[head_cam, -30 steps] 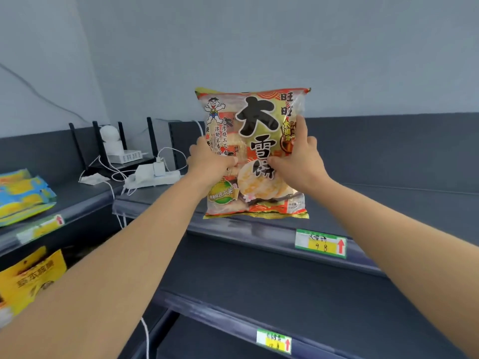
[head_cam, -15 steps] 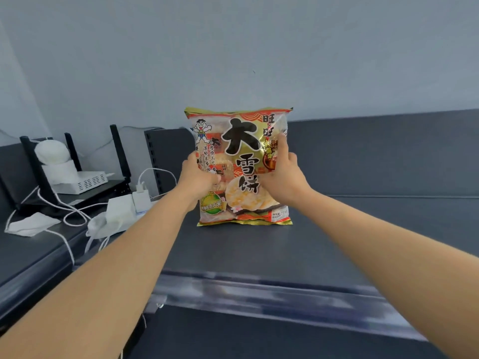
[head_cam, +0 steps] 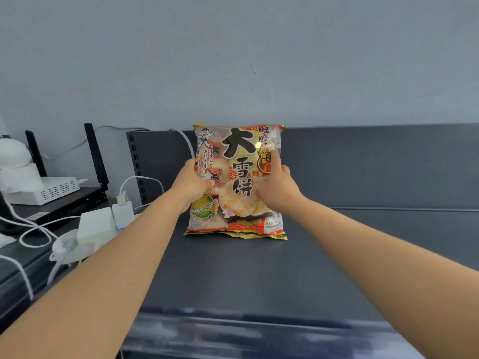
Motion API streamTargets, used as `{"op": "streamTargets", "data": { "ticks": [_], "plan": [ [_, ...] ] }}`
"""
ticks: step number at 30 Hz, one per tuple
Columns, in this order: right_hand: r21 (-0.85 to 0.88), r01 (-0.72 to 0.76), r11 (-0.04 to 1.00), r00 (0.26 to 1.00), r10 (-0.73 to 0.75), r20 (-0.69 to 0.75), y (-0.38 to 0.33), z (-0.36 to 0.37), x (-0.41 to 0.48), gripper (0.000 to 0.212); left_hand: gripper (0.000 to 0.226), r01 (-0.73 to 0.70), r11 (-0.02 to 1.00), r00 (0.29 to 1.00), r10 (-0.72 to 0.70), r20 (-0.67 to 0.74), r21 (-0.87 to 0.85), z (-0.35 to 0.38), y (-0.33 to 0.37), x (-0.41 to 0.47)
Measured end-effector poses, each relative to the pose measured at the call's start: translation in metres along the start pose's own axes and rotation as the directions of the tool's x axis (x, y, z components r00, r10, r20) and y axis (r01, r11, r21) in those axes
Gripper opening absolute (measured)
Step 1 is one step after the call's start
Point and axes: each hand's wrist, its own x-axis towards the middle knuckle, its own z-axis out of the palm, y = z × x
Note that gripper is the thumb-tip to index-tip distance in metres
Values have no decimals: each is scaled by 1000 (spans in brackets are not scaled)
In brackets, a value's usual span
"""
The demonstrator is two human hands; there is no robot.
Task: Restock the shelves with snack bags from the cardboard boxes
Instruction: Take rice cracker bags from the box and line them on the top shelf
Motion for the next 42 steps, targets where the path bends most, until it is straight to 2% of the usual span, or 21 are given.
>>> {"op": "streamTargets", "data": {
  "ticks": [5, 12, 16, 19, 22, 24, 28, 34, 38, 42],
  "plan": [
    [-9, 5, 1000, 1000, -5, -11, 4, 4, 1, 87, 61, -32, 997, 999, 33, -16, 72, 4, -3, 1],
    [-222, 84, 971, 993, -101, -66, 10, 4, -13, 82, 52, -46, 939, 988, 94, -124, 340, 6, -1, -13],
    [-313, 126, 941, 982, -164, -97, 11, -5, -28, 74, 47, -147, 881, 948, 255, -190, 449, 10, 14, -36],
    [-360, 177, 916, 971, -223, -90, 18, -23, -45, 63, 43, -296, 847, 912, 388, -133, 442, 21, 31, -60],
    [-444, 204, 872, 963, -260, -67, 34, -51, -66, 53, 41, -453, 762, 866, 499, 26, 462, 44, 52, -90],
    [-527, 205, 825, 957, -281, -68, 51, -75, -84, 49, 40, -574, 673, 803, 573, 164, 467, 66, 67, -112],
    [-657, 139, 741, 965, -251, -79, 97, -134, -134, 48, 39, -808, 481, 589, 682, 434, 342, 121, 98, -159],
    [-743, -137, 656, 972, -54, -227, 179, -234, -240, 47, 40, -945, 290, 320, 733, 600, 149, 221, 142, -242],
    [-757, -280, 591, 950, 57, -306, 235, -298, -317, 46, 38, -973, 224, 207, 710, 673, 62, 289, 166, -311],
    [-772, -363, 521, 931, 165, -327, 294, -356, -386, 45, 40, -976, 215, 142, 684, 715, -12, 360, 193, -384]
  ]
}}
